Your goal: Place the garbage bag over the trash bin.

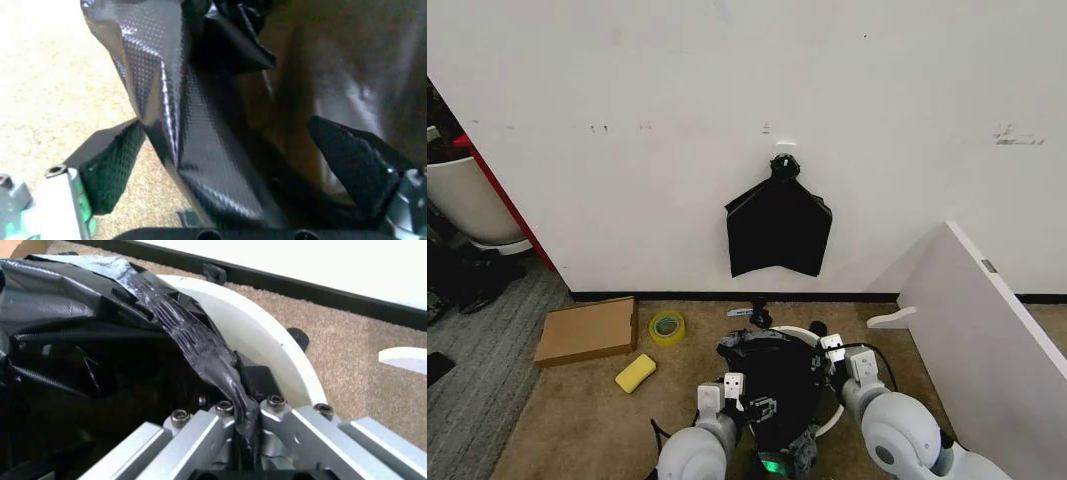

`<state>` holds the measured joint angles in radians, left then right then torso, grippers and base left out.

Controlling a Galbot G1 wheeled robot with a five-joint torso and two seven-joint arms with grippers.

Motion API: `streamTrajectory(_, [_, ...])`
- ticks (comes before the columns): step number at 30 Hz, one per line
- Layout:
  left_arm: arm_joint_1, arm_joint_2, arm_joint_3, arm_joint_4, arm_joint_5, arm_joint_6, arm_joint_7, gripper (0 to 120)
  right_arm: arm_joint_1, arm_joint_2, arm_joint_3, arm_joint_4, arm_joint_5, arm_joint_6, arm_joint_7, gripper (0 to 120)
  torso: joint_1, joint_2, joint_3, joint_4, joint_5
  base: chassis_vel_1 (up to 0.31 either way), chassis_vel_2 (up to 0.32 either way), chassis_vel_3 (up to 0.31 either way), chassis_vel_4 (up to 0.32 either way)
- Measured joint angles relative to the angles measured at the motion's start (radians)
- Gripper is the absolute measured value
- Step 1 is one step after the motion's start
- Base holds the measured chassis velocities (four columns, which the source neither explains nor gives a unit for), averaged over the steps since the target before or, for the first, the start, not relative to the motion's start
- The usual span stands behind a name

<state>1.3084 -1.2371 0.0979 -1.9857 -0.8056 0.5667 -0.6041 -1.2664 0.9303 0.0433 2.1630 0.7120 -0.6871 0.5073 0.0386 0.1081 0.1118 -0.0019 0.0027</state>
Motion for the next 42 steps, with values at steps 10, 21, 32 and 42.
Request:
streamTrajectory(10, [-0.032,-0.056,-0.002,0.083,0.021,0.004,-0.021,59,-0.002,-0.001,-0.001,0.0,-0.002,0.015,-0.005,0,0.0,0.0,0.0,0.0001,0.0001,0.0,0.0,0.0,0.0])
streamTrajectory(21, [-0.01,-0.031,-0.051,0.061,-0.008,0.033,0.001,19,-0.019,-0.009,-0.003,-0.004,-0.056,0.077,-0.006,0,0.0,0.0,0.0,-0.0001,-0.0001,0.0,0.0,0.0,0.0])
streamTrajectory(32, [0.082,0.074,-0.19,-0.036,-0.002,-0.05,0.164,0,-0.064,-0.007,-0.001,-0.051,-0.103,0.342,-0.062,0,0.0,0.0,0.0,0.0,-0.0001,0.0,0.0,0.0,0.0])
streamTrajectory(42, [0.149,0.122,-0.215,-0.117,0.137,-0.155,0.308,0,-0.068,0.0,0.064,-0.011,-0.083,0.421,-0.089,0,0.0,0.0,0.0,0.0001,-0.0003,0.0,0.0,0.0,0.0])
